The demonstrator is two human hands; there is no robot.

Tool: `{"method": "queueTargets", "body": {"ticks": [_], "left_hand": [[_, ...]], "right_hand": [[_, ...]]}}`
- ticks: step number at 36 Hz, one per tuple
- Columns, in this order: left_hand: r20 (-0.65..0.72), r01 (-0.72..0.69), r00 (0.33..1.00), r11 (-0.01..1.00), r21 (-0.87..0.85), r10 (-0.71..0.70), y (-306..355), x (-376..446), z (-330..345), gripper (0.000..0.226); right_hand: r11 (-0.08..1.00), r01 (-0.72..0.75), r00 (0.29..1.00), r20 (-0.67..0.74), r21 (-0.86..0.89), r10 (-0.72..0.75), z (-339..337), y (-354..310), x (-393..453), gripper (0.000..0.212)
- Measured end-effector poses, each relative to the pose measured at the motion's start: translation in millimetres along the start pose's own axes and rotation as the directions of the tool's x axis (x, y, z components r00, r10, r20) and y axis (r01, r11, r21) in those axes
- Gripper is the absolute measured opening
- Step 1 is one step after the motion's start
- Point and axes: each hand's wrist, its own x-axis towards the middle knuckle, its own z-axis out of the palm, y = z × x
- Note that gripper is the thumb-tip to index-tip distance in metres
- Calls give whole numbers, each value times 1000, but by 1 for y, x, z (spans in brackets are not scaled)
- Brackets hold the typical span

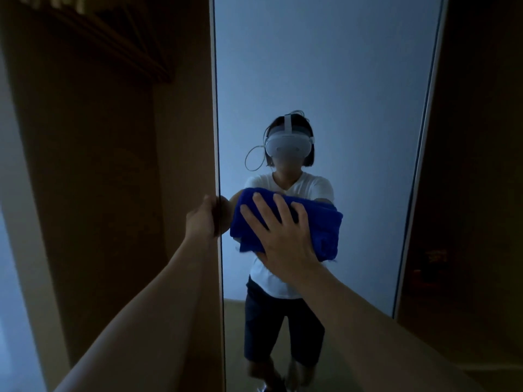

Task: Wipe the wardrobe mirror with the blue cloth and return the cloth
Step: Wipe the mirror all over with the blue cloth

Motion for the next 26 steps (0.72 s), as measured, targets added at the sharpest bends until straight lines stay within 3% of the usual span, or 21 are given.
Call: {"method": "queueTargets", "body": {"ticks": [6,11,15,26], "left_hand": [[53,-18,998,1000,-16,19,32,-2,7,35],[116,-36,993,999,17,34,55,10,16,30],[161,48,986,998,-47,-40,83,16,25,27],[238,-26,968,976,-215,79,129,36,35,36]], "right_hand": [[961,272,947,191,-45,-259,3,-8,-15,96],[988,151,985,81,0,-151,-9,-3,28,86],[999,43,999,31,-16,-43,-26,0,77,87],[998,29,998,64,-53,-26,-61,24,151,87]]}}
